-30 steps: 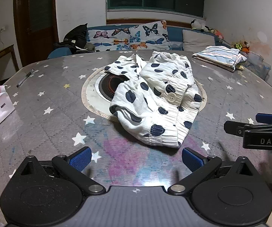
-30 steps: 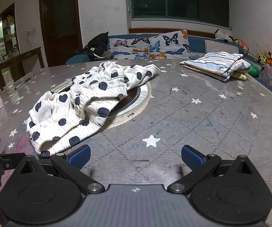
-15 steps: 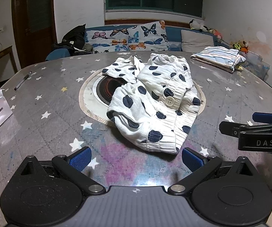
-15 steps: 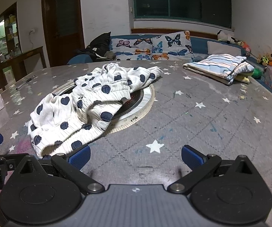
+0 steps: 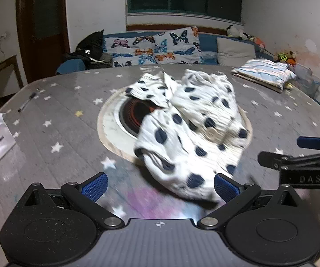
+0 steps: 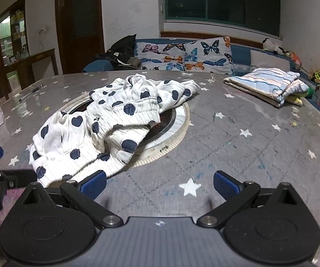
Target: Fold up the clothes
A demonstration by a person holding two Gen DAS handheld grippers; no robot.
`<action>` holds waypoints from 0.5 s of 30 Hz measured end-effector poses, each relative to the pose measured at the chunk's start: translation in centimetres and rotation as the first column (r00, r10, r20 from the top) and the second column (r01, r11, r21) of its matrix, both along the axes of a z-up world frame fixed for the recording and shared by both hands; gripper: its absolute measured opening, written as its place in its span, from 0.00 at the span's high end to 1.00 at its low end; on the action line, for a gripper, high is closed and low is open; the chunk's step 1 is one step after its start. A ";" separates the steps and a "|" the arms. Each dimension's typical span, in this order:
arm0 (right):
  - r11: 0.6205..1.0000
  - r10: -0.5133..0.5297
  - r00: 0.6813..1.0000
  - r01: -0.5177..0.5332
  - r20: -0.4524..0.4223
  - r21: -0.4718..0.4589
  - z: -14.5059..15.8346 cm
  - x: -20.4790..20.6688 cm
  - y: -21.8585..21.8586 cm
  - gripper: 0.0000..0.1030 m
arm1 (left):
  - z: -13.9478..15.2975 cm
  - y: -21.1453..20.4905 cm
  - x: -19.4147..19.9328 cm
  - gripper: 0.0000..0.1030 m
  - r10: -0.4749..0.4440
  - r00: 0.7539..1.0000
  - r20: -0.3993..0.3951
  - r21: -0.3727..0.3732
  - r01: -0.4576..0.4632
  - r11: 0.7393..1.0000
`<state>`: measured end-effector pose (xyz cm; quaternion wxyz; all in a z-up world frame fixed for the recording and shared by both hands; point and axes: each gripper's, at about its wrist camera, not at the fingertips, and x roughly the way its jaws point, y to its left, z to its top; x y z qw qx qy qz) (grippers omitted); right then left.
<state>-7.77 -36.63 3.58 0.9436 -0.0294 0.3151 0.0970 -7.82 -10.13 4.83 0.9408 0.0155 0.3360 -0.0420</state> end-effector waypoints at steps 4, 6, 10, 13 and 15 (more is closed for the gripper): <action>1.000 0.016 1.000 -0.016 0.003 -0.013 0.3 1.0 0.3 0.00 | 0.6 0.9 1.3 0.00 0.017 1.000 0.010 -0.002 -0.017 1.000; 1.000 0.022 1.000 -0.022 0.007 -0.020 0.5 1.7 0.5 0.00 | 0.7 1.2 1.8 0.00 0.019 1.000 0.008 -0.008 -0.019 1.000; 0.999 0.041 0.999 -0.040 0.011 -0.015 1.1 3.3 0.6 0.00 | 0.8 1.6 3.0 0.00 0.018 1.000 0.002 -0.022 -0.018 1.000; 0.998 0.056 0.998 -0.056 0.022 -0.010 1.7 4.4 0.7 0.00 | 0.7 2.0 4.0 0.00 0.012 1.000 -0.006 -0.043 -0.012 0.999; 0.997 0.070 0.997 -0.071 0.028 0.004 2.2 5.3 0.7 0.00 | 0.7 2.3 4.7 0.00 0.007 1.000 -0.018 -0.072 -0.008 0.997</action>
